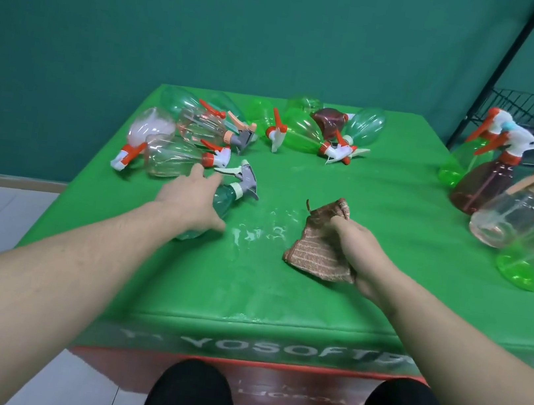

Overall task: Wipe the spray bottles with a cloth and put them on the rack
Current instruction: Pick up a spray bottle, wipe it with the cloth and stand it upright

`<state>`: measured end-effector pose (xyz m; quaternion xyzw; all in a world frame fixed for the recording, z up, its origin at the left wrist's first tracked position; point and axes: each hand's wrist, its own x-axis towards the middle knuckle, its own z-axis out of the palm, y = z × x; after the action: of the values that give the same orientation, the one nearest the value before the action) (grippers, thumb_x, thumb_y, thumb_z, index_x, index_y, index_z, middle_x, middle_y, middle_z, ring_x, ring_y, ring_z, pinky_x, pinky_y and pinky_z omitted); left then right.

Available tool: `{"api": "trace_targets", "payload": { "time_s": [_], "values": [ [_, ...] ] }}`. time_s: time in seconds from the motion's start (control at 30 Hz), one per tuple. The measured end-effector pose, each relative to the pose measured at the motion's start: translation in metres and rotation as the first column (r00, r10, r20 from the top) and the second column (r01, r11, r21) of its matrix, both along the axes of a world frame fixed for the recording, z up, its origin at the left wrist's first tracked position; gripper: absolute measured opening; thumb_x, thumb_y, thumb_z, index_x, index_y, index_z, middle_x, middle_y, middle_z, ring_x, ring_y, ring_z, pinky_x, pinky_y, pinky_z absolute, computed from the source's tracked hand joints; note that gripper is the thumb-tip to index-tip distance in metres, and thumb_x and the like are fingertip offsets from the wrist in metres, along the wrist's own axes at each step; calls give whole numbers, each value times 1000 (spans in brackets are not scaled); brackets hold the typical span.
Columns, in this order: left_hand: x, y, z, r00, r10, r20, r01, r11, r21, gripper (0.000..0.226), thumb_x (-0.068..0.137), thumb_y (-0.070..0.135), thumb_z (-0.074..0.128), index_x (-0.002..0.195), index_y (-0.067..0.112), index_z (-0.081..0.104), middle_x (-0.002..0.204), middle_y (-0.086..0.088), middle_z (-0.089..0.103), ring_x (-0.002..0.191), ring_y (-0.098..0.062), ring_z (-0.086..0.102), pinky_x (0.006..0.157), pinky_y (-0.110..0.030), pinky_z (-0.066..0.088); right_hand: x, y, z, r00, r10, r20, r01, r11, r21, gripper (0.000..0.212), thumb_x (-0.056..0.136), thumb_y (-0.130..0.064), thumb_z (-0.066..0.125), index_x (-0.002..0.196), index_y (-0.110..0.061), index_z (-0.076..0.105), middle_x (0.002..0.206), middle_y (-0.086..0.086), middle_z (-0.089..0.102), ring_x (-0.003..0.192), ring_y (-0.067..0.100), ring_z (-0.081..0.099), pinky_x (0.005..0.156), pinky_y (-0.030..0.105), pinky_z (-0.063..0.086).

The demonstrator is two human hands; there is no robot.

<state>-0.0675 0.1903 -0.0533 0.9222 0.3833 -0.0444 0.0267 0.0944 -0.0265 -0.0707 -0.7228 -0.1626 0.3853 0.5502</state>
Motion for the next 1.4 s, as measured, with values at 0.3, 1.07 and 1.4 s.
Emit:
{"api": "trace_targets", "payload": {
  "time_s": [0.3,1.07,1.4],
  "values": [
    [-36,-78,-1,990,-66,123,64,998,20,93,76,47,83,153,32,34,130,1,59,103,-19,54,89,-41,55,-23,-64,8,991,-51,-122,60,996,73,29,109,-29,36,103,-8,55,80,3,62,67,16,61,69,31,57],
    [-9,-152,-19,871,-364,331,379,925,18,81,82,46,77,153,36,40,138,3,51,120,-17,50,99,-33,46,-18,-119,9,967,-163,-197,204,956,210,24,107,-28,45,102,-13,64,87,5,75,79,23,70,81,39,57],
    [-8,-139,-28,831,-366,418,395,918,19,75,79,60,79,142,33,48,132,13,57,116,-12,53,100,-33,46,-16,-98,-1,947,-70,-313,174,932,317,34,109,-33,37,103,-14,64,95,9,77,83,23,75,80,43,58]
  ]
}}
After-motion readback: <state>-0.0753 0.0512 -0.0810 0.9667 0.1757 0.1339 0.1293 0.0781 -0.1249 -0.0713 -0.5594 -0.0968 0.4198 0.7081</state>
